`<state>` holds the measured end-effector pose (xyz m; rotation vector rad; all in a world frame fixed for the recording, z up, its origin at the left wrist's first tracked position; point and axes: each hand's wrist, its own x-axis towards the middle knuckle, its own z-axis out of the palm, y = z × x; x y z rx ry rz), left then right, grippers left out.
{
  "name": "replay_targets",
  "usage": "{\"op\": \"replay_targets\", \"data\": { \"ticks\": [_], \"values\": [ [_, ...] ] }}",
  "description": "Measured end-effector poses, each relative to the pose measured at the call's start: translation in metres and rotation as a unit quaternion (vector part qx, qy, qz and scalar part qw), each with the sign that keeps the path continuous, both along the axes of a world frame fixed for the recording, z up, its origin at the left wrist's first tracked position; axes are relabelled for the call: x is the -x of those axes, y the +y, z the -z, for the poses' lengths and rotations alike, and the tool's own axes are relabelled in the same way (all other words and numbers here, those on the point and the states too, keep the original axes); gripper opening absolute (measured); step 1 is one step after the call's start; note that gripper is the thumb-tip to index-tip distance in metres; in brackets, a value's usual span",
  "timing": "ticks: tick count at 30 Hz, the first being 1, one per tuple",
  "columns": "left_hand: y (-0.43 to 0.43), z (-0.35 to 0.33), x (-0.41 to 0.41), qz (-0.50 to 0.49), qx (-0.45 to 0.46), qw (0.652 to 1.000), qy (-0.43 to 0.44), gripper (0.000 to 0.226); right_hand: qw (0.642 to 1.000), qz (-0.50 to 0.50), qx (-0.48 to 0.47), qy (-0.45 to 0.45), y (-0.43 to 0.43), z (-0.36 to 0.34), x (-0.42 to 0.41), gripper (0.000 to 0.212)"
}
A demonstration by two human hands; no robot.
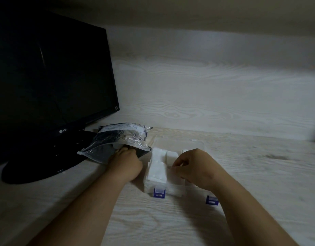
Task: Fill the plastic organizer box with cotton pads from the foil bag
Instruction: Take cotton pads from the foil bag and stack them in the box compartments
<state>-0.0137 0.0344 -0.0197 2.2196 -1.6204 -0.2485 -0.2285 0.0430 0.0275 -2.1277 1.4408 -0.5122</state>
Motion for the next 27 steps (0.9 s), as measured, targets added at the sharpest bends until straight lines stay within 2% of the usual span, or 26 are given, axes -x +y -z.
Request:
{"op": "replay_targets", "data": {
  "ticks": [7,12,17,27],
  "values": [
    [0.0026,-0.0019,0.003,-0.02,0.018,0.999,-0.043,0.045,1.0,0.004,0.0,-0.002,0.0004,0.0002,-0.0001,0.014],
    [0.0004,0.0017,-0.0016,-0.003,0.011,1.0,-0.005,0.054,1.0,0.004,0.005,-0.003,0.0004,0.0004,0.0001,0.013],
    [-0.0011,0.0008,-0.0008,-0.007,0.0,1.0,-0.006,0.047,1.0,0.005,0.005,-0.006,-0.0003,0.0018,0.0006,0.012],
    [-0.0044,0.0034,-0.001,0.001,0.03,0.999,0.04,0.051,1.0,-0.003,0.014,0.003,0.0006,0.0005,0.0006,0.013]
  ]
}}
